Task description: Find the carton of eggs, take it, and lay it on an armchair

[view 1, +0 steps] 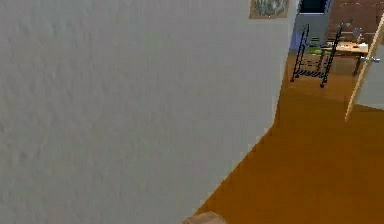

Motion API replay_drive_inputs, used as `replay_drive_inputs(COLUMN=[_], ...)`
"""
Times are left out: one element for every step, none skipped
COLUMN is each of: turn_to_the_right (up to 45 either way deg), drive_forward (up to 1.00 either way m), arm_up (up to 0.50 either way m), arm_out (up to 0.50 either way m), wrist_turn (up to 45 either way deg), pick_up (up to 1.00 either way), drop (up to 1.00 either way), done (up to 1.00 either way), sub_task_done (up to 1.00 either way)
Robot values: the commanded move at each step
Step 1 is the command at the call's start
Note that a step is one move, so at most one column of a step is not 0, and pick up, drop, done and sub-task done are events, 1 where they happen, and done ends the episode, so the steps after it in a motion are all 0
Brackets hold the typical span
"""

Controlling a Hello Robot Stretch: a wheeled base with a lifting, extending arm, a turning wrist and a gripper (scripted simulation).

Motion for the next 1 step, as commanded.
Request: replay_drive_inputs(turn_to_the_right=[-45.0], drive_forward=[0.0], arm_up=[0.0], arm_out=[0.0], wrist_turn=[0.0], pick_up=[0.0], drop=[0.0], done=[0.0], sub_task_done=[0.0])
